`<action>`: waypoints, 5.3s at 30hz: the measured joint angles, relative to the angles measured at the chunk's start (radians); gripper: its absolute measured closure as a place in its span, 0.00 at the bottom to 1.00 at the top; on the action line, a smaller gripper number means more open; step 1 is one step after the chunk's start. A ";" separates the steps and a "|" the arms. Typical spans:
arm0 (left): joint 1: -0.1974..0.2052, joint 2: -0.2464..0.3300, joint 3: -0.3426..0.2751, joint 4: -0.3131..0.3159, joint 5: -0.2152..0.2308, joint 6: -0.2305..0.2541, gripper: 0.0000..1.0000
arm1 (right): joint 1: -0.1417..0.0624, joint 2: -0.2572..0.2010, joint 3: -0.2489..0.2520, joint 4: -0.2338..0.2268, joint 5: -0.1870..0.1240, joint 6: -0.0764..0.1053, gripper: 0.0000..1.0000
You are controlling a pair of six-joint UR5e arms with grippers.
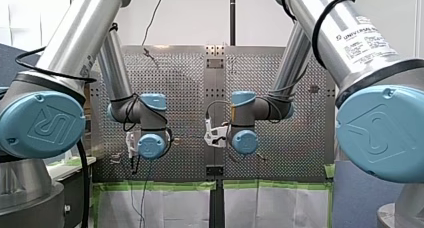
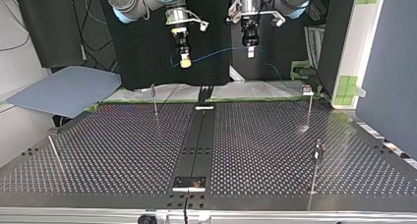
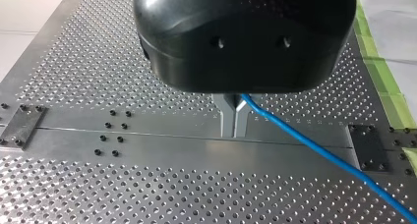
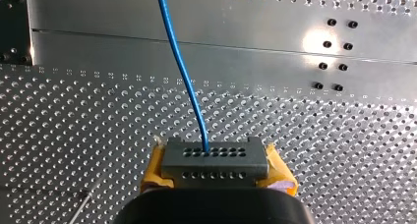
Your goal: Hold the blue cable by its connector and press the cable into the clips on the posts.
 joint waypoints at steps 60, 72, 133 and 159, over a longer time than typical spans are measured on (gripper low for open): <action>0.000 0.000 0.000 0.000 0.000 0.000 1.00 | 0.000 0.000 0.000 0.000 0.000 0.000 1.00; 0.000 0.000 0.000 0.000 0.000 0.000 1.00 | 0.000 0.000 0.000 0.000 0.000 0.000 1.00; 0.000 0.000 0.000 0.002 0.000 0.000 1.00 | -0.002 0.000 0.000 0.001 0.002 0.000 1.00; 0.023 -0.044 -0.005 -0.107 -0.015 0.071 1.00 | 0.050 0.099 -0.099 0.100 0.081 0.038 1.00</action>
